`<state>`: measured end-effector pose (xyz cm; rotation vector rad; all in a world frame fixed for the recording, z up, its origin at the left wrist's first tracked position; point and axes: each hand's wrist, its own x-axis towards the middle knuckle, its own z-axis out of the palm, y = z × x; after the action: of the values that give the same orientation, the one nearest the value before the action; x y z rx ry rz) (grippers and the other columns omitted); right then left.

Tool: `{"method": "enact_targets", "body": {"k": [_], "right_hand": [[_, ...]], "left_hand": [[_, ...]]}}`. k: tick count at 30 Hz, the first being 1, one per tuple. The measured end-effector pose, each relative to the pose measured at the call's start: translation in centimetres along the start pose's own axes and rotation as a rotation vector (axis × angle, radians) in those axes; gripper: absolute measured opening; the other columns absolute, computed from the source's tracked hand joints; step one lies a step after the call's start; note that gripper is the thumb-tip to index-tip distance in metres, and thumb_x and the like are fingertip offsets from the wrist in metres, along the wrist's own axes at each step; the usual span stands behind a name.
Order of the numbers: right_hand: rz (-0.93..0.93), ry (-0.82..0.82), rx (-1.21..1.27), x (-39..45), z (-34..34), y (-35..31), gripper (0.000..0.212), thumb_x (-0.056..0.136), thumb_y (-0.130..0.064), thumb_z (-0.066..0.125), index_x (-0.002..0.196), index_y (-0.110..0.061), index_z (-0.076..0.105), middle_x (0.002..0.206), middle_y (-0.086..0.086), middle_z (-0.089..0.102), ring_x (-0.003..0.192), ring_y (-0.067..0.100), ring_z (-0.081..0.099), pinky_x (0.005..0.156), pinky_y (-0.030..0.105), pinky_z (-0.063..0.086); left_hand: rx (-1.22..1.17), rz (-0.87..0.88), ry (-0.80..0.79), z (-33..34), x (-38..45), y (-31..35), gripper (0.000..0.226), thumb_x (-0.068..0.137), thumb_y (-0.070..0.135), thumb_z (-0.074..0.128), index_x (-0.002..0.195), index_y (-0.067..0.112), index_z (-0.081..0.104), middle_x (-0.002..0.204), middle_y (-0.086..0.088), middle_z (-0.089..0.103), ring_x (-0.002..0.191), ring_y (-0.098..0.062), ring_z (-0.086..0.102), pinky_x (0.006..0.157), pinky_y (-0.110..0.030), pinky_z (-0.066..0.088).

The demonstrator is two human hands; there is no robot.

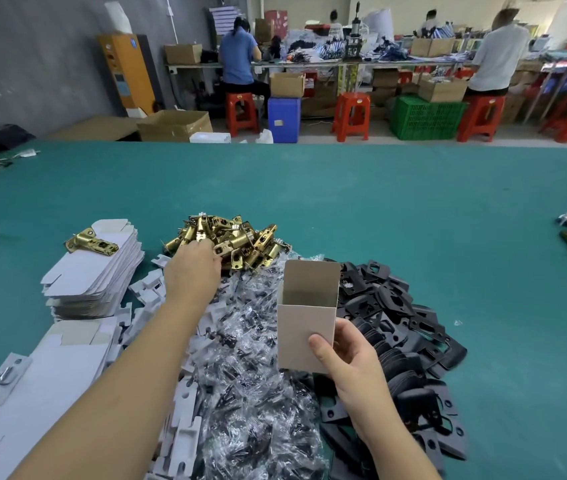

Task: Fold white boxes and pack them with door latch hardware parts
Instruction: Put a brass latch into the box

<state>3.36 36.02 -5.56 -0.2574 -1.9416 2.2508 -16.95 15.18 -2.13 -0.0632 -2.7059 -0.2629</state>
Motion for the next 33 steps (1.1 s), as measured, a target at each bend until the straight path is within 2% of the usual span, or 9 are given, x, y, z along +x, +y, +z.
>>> {"method": "enact_targets", "body": {"k": [4, 8, 11, 14, 20, 25, 27, 30, 33], "right_hand": [[0.012, 0.012, 0.014, 0.0, 0.0, 0.3, 0.036, 0.08, -0.042, 0.08, 0.109, -0.024, 0.07, 0.103, -0.001, 0.078, 0.095, 0.013, 0.074, 0.077, 0.025, 0.059], [0.013, 0.017, 0.005, 0.1, -0.1, 0.3, 0.046, 0.076, -0.044, 0.077, 0.114, -0.02, 0.068, 0.106, 0.0, 0.078, 0.098, 0.016, 0.075, 0.079, 0.028, 0.06], [0.014, 0.007, 0.001, 0.0, -0.2, 0.2, 0.047, 0.078, -0.044, 0.076, 0.117, -0.018, 0.068, 0.108, 0.001, 0.078, 0.1, 0.018, 0.074, 0.08, 0.029, 0.06], [0.02, -0.016, 0.01, -0.1, -0.2, 0.0, 0.047, 0.08, -0.041, 0.076, 0.119, -0.018, 0.067, 0.109, 0.001, 0.078, 0.102, 0.018, 0.074, 0.08, 0.03, 0.06], [0.048, -0.065, 0.122, -0.4, -0.2, -0.8, 0.058, 0.074, -0.05, 0.081, 0.12, -0.017, 0.069, 0.11, 0.008, 0.077, 0.102, 0.023, 0.074, 0.08, 0.035, 0.062], [0.071, -0.09, 0.197, -0.6, -0.2, -1.2, 0.04, 0.075, -0.05, 0.078, 0.111, -0.033, 0.073, 0.11, 0.006, 0.076, 0.101, 0.027, 0.074, 0.077, 0.048, 0.063], [0.068, -0.098, 0.229, -0.6, -0.3, -1.2, 0.033, 0.084, -0.048, 0.074, 0.113, -0.033, 0.07, 0.112, 0.006, 0.074, 0.102, 0.031, 0.073, 0.072, 0.048, 0.062], [0.046, -0.11, 0.246, -0.7, -0.2, -1.5, 0.045, 0.082, -0.058, 0.076, 0.118, -0.033, 0.067, 0.116, 0.006, 0.073, 0.104, 0.031, 0.073, 0.072, 0.049, 0.062], [0.028, -0.113, 0.229, -0.7, -0.2, -1.5, 0.059, 0.073, -0.068, 0.082, 0.119, -0.034, 0.067, 0.116, 0.006, 0.072, 0.105, 0.03, 0.071, 0.073, 0.046, 0.061]], "left_hand": [[-0.134, 0.165, 0.066, -3.5, -0.3, 1.3, 0.026, 0.1, 0.027, 0.06, 0.118, 0.011, 0.069, 0.101, -0.004, 0.069, 0.09, -0.023, 0.063, 0.066, -0.032, 0.045], [-0.335, 0.319, 0.164, -9.3, -0.9, 3.1, 0.022, 0.097, 0.028, 0.067, 0.103, 0.007, 0.072, 0.088, -0.005, 0.065, 0.08, -0.023, 0.058, 0.072, -0.037, 0.048], [-0.525, 0.426, 0.183, -14.4, -2.0, 4.4, 0.015, 0.093, 0.026, 0.073, 0.096, 0.011, 0.075, 0.079, -0.001, 0.066, 0.069, -0.014, 0.054, 0.067, -0.028, 0.045], [-0.783, 0.434, 0.097, -18.1, -3.2, 5.8, 0.008, 0.091, 0.028, 0.075, 0.093, 0.021, 0.078, 0.069, 0.004, 0.066, 0.056, -0.005, 0.047, 0.055, -0.013, 0.035], [-0.916, 0.446, -0.176, -17.6, -5.3, 7.8, 0.002, 0.089, 0.023, 0.077, 0.089, 0.022, 0.079, 0.069, -0.001, 0.068, 0.051, -0.004, 0.042, 0.05, -0.016, 0.033], [-0.833, 0.396, -0.189, -15.5, -6.5, 8.2, 0.002, 0.089, 0.027, 0.077, 0.09, 0.026, 0.079, 0.079, 0.004, 0.071, 0.068, -0.014, 0.059, 0.065, -0.035, 0.047], [-0.81, 0.374, -0.197, -15.1, -6.5, 8.2, 0.003, 0.088, 0.03, 0.078, 0.09, 0.029, 0.079, 0.084, 0.002, 0.067, 0.074, -0.011, 0.058, 0.067, -0.028, 0.044], [-0.762, 0.334, -0.226, -14.8, -6.7, 8.4, 0.005, 0.084, 0.038, 0.079, 0.089, 0.036, 0.078, 0.099, 0.006, 0.055, 0.087, 0.0, 0.05, 0.073, -0.011, 0.034], [-0.724, 0.321, -0.307, -14.5, -7.4, 8.6, 0.008, 0.082, 0.042, 0.079, 0.079, 0.046, 0.073, 0.121, 0.008, 0.048, 0.12, -0.006, 0.038, 0.1, -0.023, 0.03]]}}
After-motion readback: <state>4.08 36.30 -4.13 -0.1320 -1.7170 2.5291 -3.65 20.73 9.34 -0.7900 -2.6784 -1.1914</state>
